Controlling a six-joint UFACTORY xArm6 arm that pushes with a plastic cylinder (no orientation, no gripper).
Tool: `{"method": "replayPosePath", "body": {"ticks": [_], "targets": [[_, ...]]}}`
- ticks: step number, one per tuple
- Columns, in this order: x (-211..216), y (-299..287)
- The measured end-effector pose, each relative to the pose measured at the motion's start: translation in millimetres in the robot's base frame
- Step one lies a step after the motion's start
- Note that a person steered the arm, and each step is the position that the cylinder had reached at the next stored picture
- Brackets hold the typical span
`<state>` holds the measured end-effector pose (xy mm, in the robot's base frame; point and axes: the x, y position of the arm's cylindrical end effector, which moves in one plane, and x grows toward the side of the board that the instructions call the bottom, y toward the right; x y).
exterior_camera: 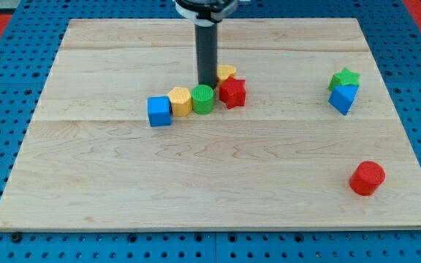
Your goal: Move the yellow heart and red star towards the bottom
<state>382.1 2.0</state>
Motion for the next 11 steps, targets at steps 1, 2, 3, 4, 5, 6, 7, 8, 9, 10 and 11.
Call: {"method": "replayPosePath", "body": {"ticks": [1, 2, 3, 4, 5, 6, 7, 8, 9, 10, 11], "targets": [[37.8, 13.6], [43.3, 12.1], [39.2, -3.9], [9.1, -27.9], [-31.2, -41.4], [-66.5, -41.6], [-75.9, -23.0], [-70.1, -20.8], [-52.6, -1.5], [-43.1, 1.0], [-39.7, 16.1]]}}
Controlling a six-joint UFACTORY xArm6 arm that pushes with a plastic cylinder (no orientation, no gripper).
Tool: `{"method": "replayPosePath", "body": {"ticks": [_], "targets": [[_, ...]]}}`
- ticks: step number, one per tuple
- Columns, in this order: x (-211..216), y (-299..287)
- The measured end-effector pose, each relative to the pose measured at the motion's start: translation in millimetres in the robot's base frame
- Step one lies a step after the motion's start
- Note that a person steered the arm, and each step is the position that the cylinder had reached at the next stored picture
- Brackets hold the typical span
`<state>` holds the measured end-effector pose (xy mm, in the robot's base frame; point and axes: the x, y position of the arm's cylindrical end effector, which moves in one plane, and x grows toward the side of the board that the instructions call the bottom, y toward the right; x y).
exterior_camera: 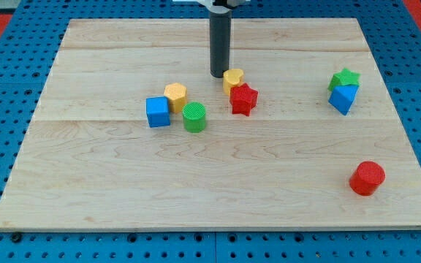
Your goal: Move the yellow heart and red star towards the bottom
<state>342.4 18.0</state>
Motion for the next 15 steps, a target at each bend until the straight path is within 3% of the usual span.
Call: {"method": "replayPosePath", "body": {"ticks": [3, 5, 10, 15], "targets": [[43.7, 23.1], [-2.8, 33.8], [13.6, 52.4], [135.8, 52.4]]}}
